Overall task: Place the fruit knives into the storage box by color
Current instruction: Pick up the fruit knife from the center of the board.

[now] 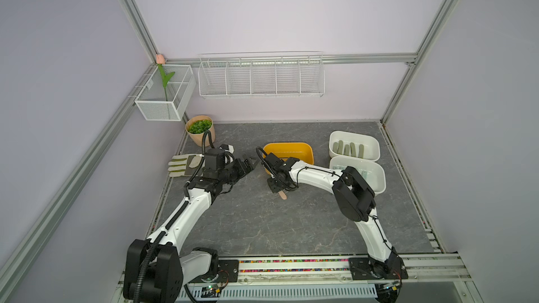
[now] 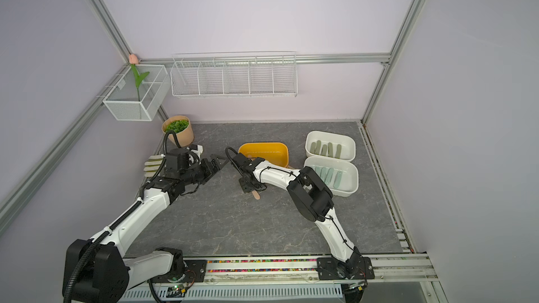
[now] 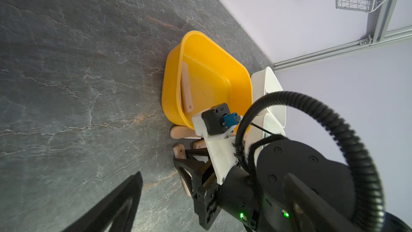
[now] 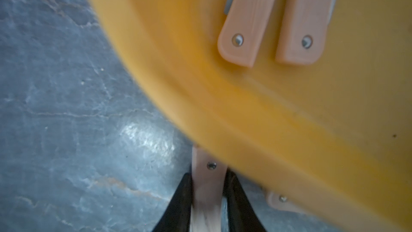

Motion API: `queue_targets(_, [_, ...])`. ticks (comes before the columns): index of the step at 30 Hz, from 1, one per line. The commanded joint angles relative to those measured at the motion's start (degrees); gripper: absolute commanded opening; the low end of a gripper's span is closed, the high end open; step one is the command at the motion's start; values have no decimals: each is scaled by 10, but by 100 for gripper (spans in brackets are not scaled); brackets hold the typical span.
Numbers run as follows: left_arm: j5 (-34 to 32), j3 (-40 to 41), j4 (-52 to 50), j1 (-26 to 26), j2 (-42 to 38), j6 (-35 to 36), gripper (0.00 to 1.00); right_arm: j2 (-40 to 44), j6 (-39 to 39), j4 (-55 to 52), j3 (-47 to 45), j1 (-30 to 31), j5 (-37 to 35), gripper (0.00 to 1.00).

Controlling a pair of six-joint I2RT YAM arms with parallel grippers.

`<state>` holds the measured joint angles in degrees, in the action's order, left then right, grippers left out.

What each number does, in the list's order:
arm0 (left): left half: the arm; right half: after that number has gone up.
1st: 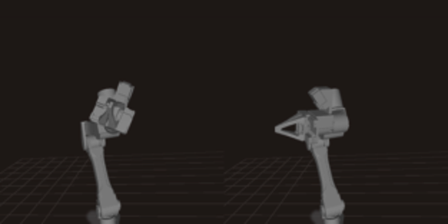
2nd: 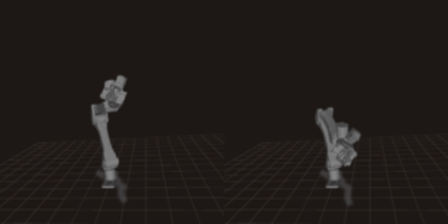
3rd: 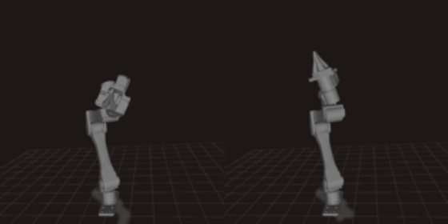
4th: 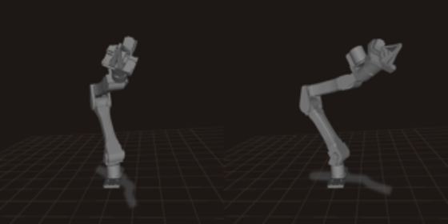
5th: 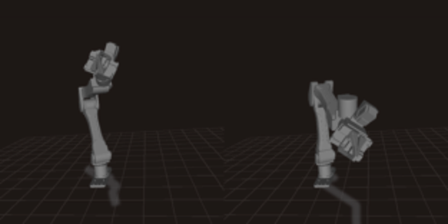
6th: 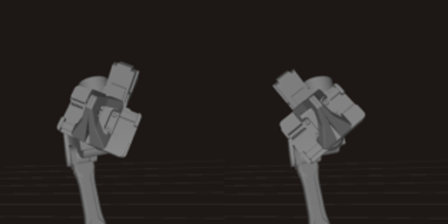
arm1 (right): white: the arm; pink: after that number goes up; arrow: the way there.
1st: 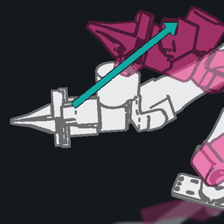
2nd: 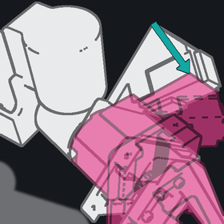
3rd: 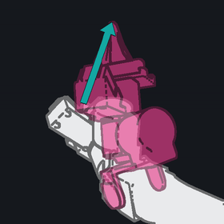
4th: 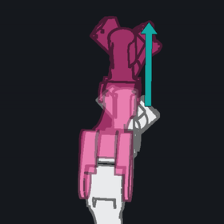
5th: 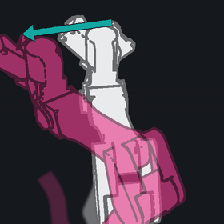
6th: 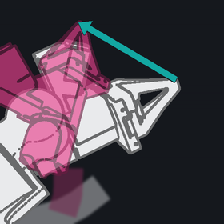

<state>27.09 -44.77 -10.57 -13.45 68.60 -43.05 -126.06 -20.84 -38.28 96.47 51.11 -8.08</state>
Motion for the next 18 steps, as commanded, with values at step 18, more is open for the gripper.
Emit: queue_targets(18, [-2,-73,19,2,1,-55,99,164,-57,15,18,-70,76,27])
